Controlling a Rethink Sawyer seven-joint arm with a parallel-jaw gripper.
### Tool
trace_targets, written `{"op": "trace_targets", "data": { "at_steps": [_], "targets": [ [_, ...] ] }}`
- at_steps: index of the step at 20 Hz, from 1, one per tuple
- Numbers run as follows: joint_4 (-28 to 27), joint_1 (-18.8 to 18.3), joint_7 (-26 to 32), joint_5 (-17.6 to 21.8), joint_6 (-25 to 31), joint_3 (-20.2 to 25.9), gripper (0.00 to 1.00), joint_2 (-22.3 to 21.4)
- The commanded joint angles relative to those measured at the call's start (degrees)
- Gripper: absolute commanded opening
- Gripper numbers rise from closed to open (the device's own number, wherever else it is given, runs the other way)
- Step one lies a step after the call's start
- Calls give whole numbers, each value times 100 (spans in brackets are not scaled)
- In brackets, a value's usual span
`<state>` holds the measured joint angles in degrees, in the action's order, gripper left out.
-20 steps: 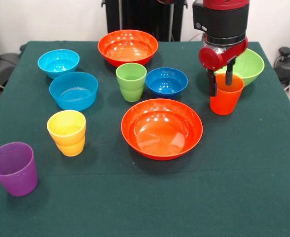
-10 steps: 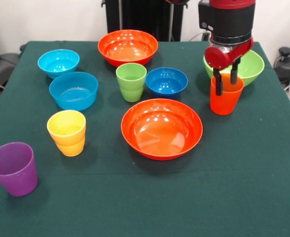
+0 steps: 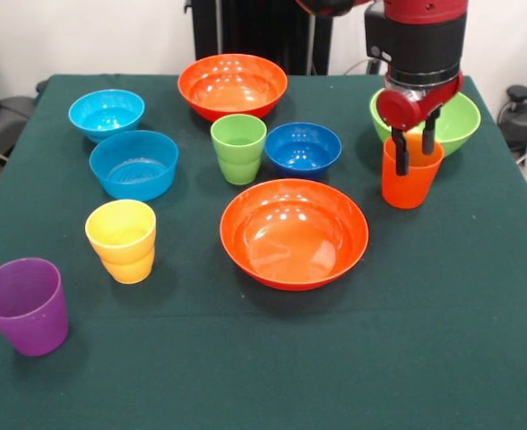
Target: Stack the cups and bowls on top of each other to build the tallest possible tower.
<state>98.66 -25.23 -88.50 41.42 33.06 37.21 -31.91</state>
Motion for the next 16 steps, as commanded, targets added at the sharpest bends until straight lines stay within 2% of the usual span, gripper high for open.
{"op": "trace_targets", "data": {
  "at_steps": [1,16],
  "targets": [
    [-342,108,1547,607,697,34,100,426],
    [-403,-16,1697,657,689,46,100,428]
  ]
}}
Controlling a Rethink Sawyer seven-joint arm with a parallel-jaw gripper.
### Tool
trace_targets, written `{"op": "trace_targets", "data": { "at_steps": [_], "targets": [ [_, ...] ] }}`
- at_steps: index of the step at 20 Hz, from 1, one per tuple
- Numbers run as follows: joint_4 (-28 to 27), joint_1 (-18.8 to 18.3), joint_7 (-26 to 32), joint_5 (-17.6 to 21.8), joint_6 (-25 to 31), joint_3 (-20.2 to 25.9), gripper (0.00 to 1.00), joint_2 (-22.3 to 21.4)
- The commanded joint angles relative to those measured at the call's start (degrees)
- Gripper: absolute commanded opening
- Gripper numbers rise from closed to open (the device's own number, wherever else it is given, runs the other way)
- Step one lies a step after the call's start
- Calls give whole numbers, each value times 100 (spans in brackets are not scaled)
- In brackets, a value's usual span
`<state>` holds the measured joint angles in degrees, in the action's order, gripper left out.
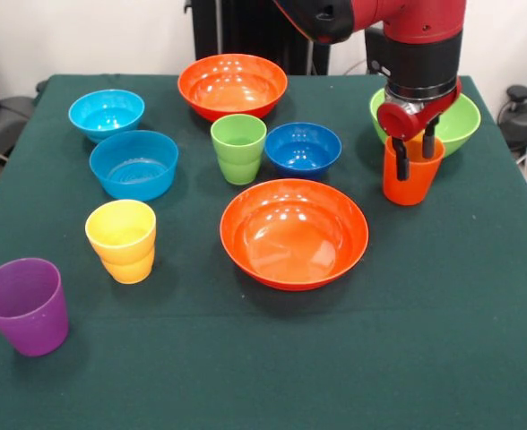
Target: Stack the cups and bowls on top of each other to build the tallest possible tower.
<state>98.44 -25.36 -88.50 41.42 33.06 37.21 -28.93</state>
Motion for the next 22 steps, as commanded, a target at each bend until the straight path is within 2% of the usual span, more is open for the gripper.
{"op": "trace_targets", "data": {
  "at_steps": [1,14,15,22],
  "targets": [
    [-390,-7,1706,658,689,49,100,138],
    [-628,-39,1937,711,654,149,100,210],
    [-620,-58,1947,725,600,172,0,212],
    [-639,3,1941,751,679,177,0,212]
  ]
}}
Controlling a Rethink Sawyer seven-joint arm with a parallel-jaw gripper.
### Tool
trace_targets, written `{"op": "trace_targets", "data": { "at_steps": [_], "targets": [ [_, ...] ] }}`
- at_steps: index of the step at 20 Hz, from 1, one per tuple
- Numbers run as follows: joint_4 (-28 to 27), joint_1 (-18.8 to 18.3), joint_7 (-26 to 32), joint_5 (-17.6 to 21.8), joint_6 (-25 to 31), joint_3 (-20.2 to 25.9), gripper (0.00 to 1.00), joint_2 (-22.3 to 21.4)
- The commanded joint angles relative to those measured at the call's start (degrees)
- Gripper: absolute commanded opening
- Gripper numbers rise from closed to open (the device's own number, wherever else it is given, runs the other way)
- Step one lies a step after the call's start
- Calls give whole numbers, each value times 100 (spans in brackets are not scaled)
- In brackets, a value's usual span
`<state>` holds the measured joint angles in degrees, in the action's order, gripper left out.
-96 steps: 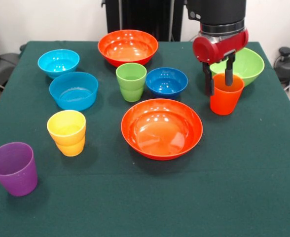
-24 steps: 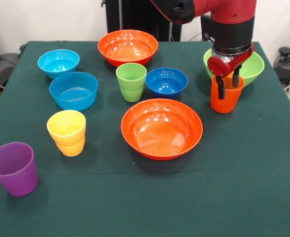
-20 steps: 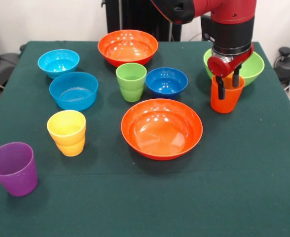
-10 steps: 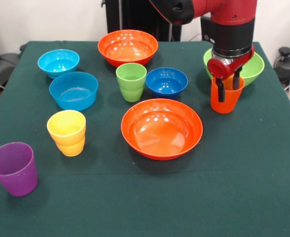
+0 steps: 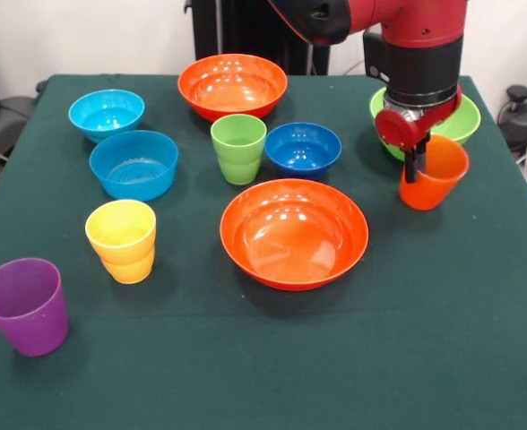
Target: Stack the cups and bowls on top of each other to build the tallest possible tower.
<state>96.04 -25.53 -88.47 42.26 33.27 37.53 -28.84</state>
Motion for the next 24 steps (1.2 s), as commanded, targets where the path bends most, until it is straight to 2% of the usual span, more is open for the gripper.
{"op": "trace_targets", "data": {
  "at_steps": [1,9,16,24],
  "targets": [
    [-386,14,1931,673,654,141,0,197],
    [-342,-38,1873,733,597,177,0,178],
    [-286,-367,1579,213,681,486,0,334],
    [-222,-652,1443,-57,634,876,0,341]
  ]
}}
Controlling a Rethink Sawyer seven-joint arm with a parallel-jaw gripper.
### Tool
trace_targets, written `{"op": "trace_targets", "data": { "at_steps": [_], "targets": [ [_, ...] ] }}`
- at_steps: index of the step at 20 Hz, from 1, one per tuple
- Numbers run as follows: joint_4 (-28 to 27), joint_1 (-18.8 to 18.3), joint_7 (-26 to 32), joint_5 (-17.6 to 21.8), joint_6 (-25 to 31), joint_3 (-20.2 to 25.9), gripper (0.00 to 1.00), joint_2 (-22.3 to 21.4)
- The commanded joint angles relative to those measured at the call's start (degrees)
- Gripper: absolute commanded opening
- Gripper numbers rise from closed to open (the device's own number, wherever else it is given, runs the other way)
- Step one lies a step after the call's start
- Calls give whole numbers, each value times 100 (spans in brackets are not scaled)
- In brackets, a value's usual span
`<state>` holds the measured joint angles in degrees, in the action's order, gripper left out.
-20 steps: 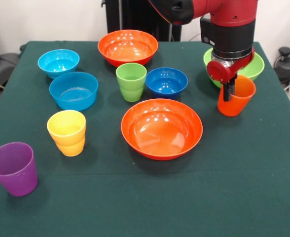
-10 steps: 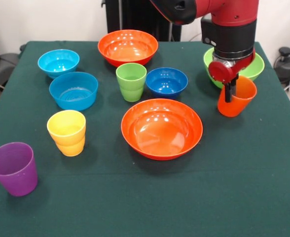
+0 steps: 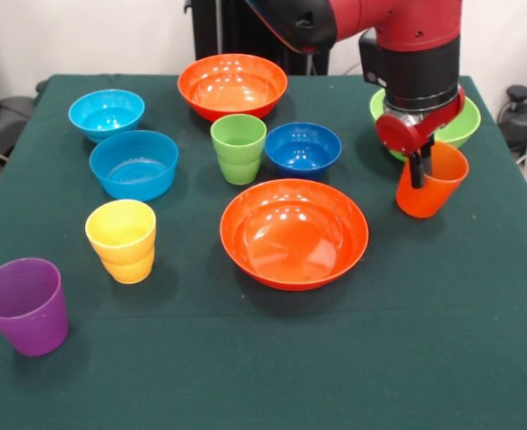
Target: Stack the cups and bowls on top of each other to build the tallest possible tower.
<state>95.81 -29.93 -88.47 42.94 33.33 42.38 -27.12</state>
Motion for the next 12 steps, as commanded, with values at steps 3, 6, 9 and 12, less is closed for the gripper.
{"op": "trace_targets", "data": {
  "at_steps": [3,6,9,12],
  "targets": [
    [-149,-401,1456,-249,641,582,0,247],
    [-168,-511,1548,-390,812,717,0,317],
    [-141,-571,1570,-432,856,807,0,318],
    [-146,-567,1545,-405,870,848,0,304]
  ]
}}
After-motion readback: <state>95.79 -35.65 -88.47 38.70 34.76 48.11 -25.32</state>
